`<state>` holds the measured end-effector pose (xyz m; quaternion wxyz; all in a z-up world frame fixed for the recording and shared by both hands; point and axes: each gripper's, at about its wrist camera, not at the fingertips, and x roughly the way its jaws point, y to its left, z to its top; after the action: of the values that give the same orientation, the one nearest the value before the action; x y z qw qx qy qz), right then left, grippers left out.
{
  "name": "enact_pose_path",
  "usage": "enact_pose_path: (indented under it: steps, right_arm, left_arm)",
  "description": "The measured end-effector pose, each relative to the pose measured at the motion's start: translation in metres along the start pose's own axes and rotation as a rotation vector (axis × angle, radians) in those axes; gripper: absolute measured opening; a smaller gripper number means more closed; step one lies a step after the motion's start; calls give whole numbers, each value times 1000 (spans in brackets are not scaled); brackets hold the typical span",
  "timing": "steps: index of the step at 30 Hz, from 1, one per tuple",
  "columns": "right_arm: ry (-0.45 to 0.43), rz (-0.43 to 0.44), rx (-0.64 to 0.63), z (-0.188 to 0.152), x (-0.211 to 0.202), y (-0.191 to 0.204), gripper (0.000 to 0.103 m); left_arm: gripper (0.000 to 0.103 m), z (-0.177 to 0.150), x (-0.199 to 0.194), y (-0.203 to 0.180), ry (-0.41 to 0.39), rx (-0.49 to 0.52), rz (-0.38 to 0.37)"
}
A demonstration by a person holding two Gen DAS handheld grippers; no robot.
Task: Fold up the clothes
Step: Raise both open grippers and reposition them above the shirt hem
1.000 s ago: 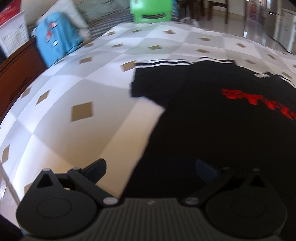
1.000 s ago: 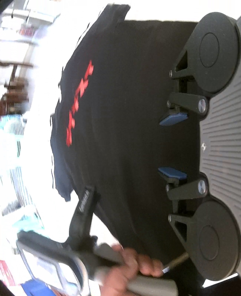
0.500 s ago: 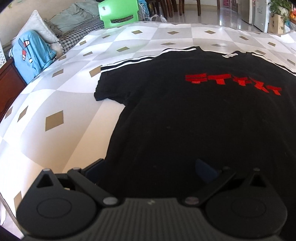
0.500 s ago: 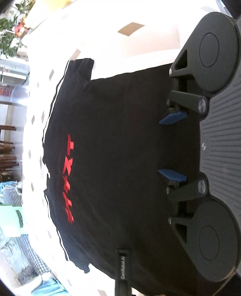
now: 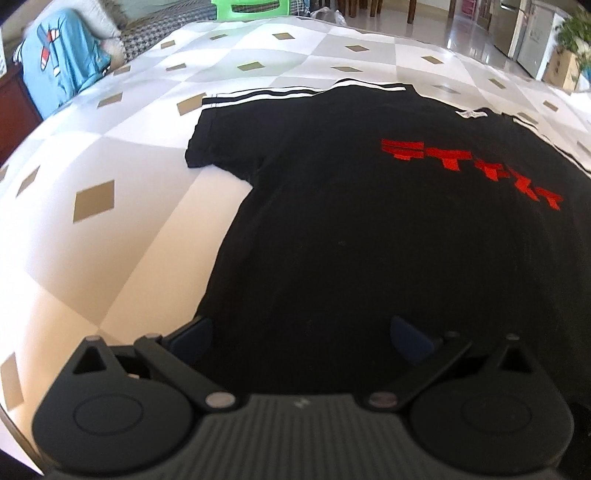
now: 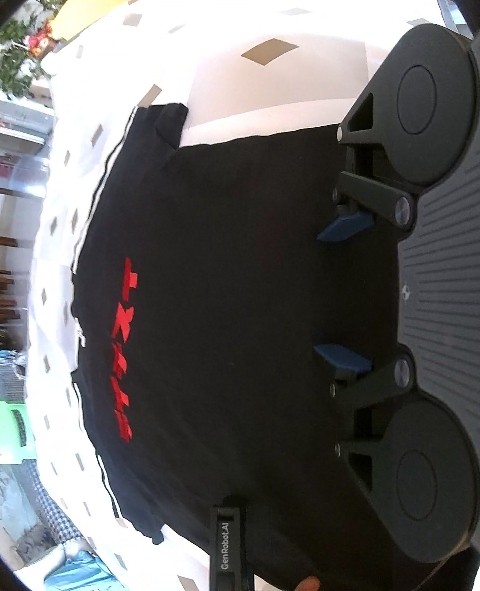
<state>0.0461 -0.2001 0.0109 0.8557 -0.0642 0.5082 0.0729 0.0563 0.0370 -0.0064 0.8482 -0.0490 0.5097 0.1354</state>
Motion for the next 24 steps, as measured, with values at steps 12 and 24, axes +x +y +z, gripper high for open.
enact_pose_path:
  steps: [12, 24]
  right_arm:
    - [22, 95, -49, 32, 10, -13, 61]
    - [-21, 148, -119, 79, 32, -22, 61]
  left_arm:
    - [103, 15, -7, -7, 28, 56, 21]
    - [103, 54, 12, -20, 34, 108, -34]
